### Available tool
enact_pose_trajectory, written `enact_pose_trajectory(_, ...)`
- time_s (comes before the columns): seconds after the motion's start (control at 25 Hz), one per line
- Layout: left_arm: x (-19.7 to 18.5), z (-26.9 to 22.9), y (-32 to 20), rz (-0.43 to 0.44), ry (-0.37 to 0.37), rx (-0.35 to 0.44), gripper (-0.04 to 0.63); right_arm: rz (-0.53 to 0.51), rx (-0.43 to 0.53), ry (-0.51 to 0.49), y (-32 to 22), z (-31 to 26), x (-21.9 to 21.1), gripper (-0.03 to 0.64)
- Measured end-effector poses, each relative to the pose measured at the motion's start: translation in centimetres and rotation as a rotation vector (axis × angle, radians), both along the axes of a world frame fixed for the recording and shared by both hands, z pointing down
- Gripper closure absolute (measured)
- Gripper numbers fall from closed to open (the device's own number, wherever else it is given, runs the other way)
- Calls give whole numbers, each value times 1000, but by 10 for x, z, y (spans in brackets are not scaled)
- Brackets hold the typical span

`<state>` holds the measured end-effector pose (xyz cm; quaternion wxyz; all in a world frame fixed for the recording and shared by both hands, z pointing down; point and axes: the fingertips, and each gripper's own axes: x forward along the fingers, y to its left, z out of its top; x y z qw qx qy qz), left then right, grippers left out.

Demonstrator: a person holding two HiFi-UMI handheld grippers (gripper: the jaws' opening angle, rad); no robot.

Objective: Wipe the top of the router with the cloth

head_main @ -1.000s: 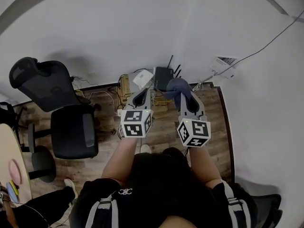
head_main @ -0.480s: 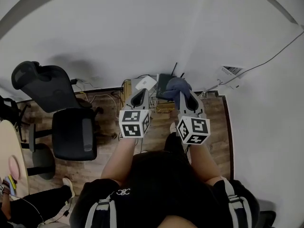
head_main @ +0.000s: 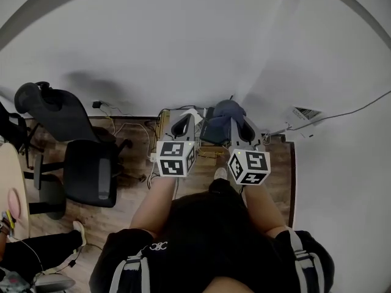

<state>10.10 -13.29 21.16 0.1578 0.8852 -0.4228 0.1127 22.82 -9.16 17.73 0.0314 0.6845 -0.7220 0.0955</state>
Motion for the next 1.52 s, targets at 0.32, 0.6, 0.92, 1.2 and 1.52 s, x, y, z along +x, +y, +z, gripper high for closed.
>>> enact_pose_trajectory(0.32,31,35,-38,-146,3,-69,595,-158,-84,-1,-58,33,36,594)
enact_pose_trajectory(0.6,19,89,-42,-347,-17,-161,595,-338,-196,20,-99,95,43,594)
enact_pose_trajectory(0.92,-4,157,-31,-406,-46,-320,595,-413,-364,95,-122,158,33,594)
enact_pose_trajectory(1.2,-1,224,-45,-389,-40,-428,595,-531,-532,184,-141,227,25,594)
enact_pose_trajectory(1.52,12,301,-55,-396,-1,-500,595,-744,-696,405,-146,324,9,594)
